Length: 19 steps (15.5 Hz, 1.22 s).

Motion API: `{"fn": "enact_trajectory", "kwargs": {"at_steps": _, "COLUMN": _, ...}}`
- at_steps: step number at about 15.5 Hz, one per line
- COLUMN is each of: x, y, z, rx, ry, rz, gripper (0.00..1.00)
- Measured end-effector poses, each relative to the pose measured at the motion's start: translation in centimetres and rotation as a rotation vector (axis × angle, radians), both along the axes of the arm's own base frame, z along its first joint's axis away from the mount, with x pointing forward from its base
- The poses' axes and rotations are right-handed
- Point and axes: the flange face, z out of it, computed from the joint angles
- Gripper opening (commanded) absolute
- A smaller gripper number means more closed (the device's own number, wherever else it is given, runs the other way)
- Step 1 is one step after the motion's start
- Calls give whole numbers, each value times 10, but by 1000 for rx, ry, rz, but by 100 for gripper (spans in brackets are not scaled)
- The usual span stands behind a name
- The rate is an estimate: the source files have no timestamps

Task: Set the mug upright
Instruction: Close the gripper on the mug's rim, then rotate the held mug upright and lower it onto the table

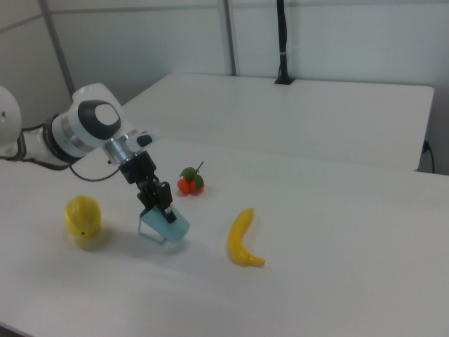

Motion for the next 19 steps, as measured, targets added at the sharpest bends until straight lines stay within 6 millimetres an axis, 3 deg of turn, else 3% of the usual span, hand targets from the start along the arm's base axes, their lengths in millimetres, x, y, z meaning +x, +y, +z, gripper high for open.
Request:
{"fn": "enact_trajectory", "kwargs": {"at_steps": 6, "x": 16, "y": -18, "z": 78, "rx": 274, "ry": 30, "rz": 24, "gripper": 0}}
{"fn": "enact_trajectory", "kwargs": {"at_steps": 9, "x": 25, "y": -17, "z": 97, "rx": 437, "ry": 31, "rz": 79, "gripper": 0}}
{"fn": "enact_trajectory", "kwargs": {"at_steps": 14, "x": 42, "y": -30, "z": 92, "rx": 651, "ry": 78, "rz": 256, "gripper": 0}}
{"fn": "enact_trajectory", "kwargs": {"at_steps": 19, "x": 48, "y": -33, "z": 52, "rx": 693, "ry": 240, "rz": 505, "gripper": 0}}
